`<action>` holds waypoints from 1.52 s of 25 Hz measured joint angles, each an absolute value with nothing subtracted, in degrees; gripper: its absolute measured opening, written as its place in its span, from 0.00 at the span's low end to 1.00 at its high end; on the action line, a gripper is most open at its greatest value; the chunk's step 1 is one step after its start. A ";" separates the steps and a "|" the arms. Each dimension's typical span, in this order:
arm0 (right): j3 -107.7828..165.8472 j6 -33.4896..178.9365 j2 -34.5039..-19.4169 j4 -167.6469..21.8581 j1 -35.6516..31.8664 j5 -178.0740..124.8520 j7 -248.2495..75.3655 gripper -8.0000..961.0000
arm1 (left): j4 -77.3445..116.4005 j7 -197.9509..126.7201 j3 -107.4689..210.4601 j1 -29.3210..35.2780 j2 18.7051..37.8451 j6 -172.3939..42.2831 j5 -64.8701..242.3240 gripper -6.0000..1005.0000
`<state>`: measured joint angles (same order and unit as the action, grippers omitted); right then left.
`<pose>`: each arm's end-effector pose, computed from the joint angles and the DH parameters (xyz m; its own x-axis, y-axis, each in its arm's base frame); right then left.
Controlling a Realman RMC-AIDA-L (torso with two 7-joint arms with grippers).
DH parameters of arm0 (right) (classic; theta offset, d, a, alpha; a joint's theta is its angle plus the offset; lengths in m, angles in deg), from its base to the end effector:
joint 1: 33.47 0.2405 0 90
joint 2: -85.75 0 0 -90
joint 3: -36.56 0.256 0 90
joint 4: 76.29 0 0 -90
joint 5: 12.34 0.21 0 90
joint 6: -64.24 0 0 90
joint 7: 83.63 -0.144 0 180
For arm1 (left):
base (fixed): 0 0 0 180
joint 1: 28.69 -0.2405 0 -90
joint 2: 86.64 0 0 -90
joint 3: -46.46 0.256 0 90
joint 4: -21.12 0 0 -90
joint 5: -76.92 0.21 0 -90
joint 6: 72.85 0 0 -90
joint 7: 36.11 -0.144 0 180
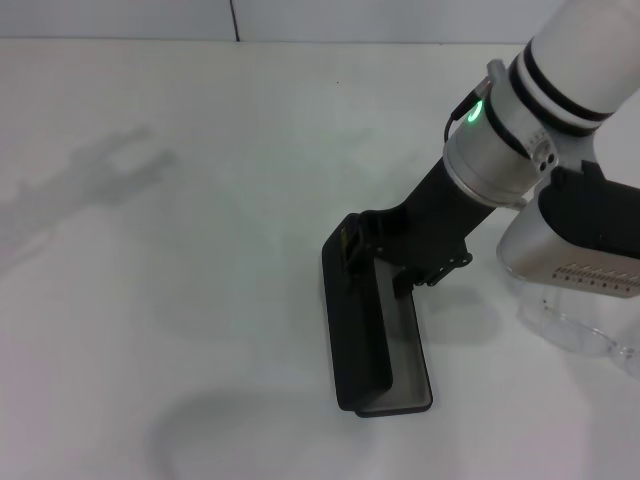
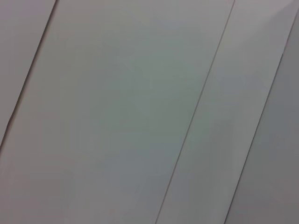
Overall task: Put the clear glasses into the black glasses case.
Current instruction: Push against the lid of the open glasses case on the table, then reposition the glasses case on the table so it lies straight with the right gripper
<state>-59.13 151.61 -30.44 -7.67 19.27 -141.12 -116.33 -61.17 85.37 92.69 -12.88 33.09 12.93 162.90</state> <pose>0.0684 0.3491 -0.0595 -0.0860 0.9959 -0.0261 0.9394 0.0898 0.3307 -0.1833 0.3200 0.1461 0.5075 0.2585 0.8220 0.6471 -0.7442 -0.1655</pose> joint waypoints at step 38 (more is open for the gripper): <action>-68.26 143.89 -30.43 -4.42 17.38 -140.57 -124.46 0.21 | -61.41 84.51 93.39 -17.15 33.07 14.01 161.56 0.67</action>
<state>-68.26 143.89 -30.43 -4.42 17.38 -140.57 -124.46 -61.41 84.51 93.39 -17.15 33.07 14.01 161.56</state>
